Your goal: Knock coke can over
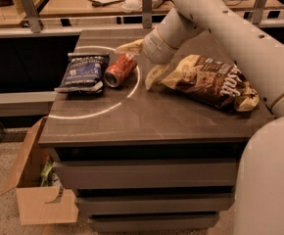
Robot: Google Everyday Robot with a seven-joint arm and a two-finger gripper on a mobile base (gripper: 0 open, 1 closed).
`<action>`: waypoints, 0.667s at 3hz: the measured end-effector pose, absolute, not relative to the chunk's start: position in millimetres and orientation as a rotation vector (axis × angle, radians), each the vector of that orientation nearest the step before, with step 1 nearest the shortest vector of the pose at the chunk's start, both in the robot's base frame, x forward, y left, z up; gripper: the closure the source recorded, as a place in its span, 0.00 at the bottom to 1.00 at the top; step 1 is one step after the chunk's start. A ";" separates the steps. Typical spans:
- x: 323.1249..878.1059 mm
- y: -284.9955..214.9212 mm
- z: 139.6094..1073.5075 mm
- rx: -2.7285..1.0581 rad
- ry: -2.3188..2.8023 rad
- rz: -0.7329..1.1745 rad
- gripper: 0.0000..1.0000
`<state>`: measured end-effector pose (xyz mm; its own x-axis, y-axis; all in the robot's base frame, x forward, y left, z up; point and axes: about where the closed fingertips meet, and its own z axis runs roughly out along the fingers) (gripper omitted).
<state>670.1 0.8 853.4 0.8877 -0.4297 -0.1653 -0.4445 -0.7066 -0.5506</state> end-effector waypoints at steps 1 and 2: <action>670.1 0.7 857.8 -2.450 0.628 0.033 0.00; 670.1 0.7 860.0 -2.450 0.628 0.033 0.00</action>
Offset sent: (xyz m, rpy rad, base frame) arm -0.0048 -0.0242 0.1443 0.1763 -0.0634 -0.1634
